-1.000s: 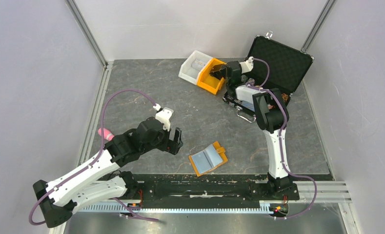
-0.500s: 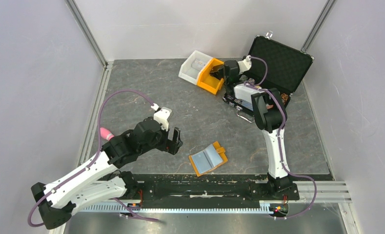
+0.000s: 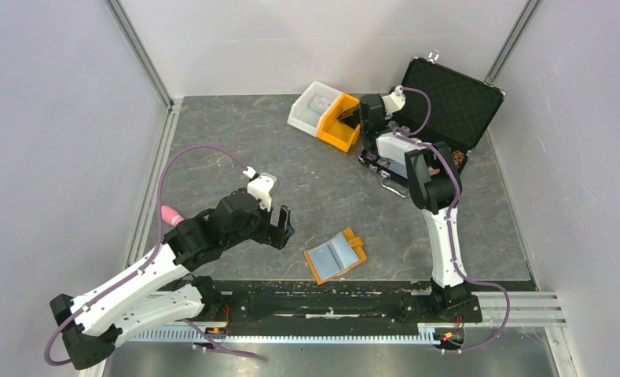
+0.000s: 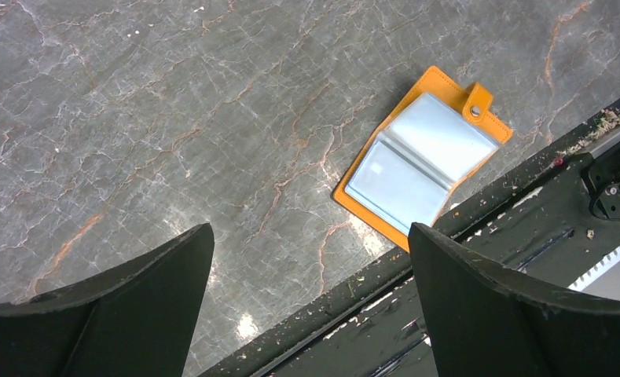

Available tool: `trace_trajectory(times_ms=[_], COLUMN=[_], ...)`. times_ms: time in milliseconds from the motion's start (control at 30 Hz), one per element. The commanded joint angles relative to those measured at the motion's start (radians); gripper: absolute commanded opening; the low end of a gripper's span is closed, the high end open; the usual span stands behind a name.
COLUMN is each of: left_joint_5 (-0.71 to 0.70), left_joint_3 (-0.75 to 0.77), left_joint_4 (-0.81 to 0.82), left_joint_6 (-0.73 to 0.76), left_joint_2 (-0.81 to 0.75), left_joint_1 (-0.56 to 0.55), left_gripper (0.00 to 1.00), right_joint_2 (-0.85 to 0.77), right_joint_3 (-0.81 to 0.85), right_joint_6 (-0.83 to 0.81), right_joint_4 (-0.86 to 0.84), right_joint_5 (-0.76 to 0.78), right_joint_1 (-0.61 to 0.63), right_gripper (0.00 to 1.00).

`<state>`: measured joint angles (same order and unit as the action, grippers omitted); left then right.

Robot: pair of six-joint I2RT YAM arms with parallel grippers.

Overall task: Take the credit cards out of the card holder
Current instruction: Place the credit card in the storage box, then remove the credit card from the card holder.

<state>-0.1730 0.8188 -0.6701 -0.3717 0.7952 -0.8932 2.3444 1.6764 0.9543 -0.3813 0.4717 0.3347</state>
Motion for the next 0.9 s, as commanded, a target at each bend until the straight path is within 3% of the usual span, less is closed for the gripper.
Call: trace_trajectory(times_ms=[0,333,500,667,867], left_joint_5=[0.010,-0.003,-0.078,-0.125,0.000], left_joint_3=[0.006,-0.004,0.003,-0.003,-0.017], left_joint_4=[0.046,0.044,0.017,0.000,0.015], left_joint_6=[0.045,0.047,0.031,-0.043,-0.119], left_joint_2=[-0.008,-0.032,-0.035,-0.040,-0.040], left_joint_1=[0.002,0.002,0.002,0.002,0.004], left_gripper=[1.00,1.00,1.00,1.00,1.00], right_joint_2=[-0.014,-0.127,-0.222,-0.419,-0.707], right_joint_3=[0.106,0.094,0.058,-0.164,-0.516], right_joint_6=[-0.092,-0.115,-0.173,-0.210,-0.269], right_joint_4=[0.033,0.067,0.108,0.112,0.119], right_joint_5=[0.039,0.015,-0.087,-0.261,-0.442], right_joint_1=[0.001,-0.020,-0.022,-0.022,-0.008], right_gripper=[0.14,0.18,0.18,0.24,0.31])
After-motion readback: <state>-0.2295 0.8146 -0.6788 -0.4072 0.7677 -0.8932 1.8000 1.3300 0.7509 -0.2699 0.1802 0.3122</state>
